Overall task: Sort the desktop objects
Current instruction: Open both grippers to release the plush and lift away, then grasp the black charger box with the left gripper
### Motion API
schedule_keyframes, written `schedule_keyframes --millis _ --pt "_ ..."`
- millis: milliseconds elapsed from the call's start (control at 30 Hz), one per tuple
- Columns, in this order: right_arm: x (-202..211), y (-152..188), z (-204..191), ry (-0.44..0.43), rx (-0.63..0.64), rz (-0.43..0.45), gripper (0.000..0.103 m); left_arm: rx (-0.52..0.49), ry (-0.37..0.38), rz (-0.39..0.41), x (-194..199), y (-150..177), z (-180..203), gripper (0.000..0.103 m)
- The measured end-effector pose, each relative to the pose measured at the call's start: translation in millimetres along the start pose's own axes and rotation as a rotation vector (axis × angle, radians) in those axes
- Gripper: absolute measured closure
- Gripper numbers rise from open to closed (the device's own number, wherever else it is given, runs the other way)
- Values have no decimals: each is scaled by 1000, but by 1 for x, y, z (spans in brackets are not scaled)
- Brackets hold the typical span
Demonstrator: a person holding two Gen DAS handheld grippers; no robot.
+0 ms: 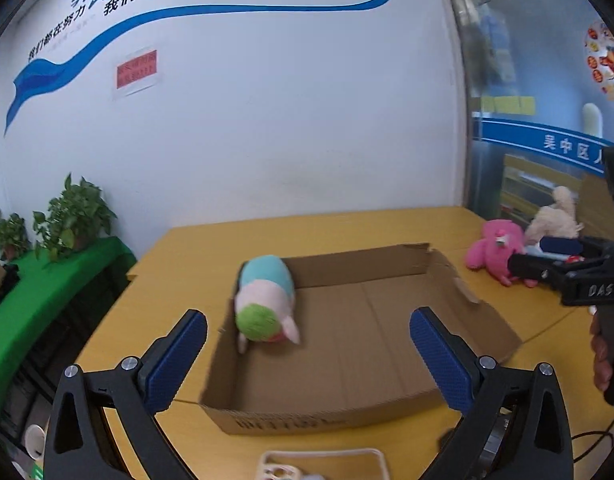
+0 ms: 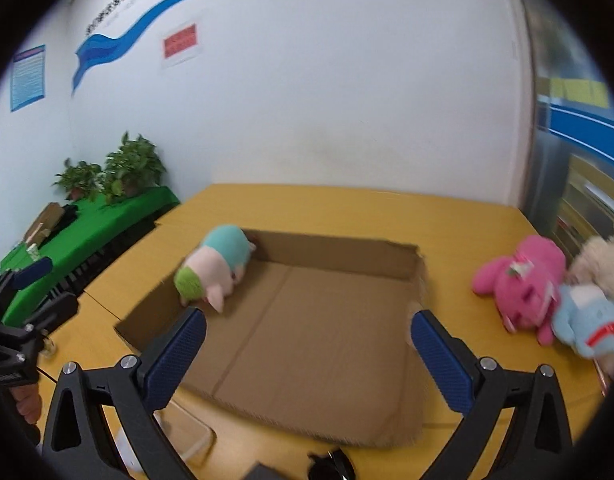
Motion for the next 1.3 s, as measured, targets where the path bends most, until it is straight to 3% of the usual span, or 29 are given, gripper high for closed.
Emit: schedule_keyframes --millis 133,300,500,567,633,667,767,800,833,900,967,1067,1300 --pt "20 23 1 47 13 -35 1 -7 99 -60 13 17 12 0" --pt "48 36 -8 67 51 -8 1 42 148 -106 25 31 18 0" --pt "55 47 -13 69 69 -7 1 75 147 -143 24 38 26 1" --pt "57 54 -15 71 87 -1 5 72 127 -162 21 43 27 15" --pt "61 64 -21 61 117 7 17 63 116 -215 11 52 28 83" --pt "63 73 -24 34 130 6 18 70 119 -249 5 59 28 87" --pt "61 100 -29 -65 129 -28 17 91 159 -322 -9 80 27 86" --pt "56 114 -31 -117 120 -64 17 95 175 -336 -13 85 28 76" --pt "52 123 -33 -149 115 -91 16 101 180 -356 -17 91 30 45" --pt "40 148 -36 -235 92 -169 16 111 166 -372 -24 101 32 2" --pt "29 172 -39 -289 54 -239 16 107 187 -380 -29 107 37 0" --pt "16 206 -47 -298 41 -330 16 86 251 -442 -43 116 50 0" --pt "0 230 -50 -268 22 -384 16 9 390 -567 -72 148 87 0"
Point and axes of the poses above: each gripper's, at about its wrist camera, not at the fingertips, and x roughly against the way its jaws point, z to its right, y to its underside, the point moved 3 cm from there along -x, roughly the way its jaws point, and after that the axes turned 9 degrees about x, right-handed, at the moved point
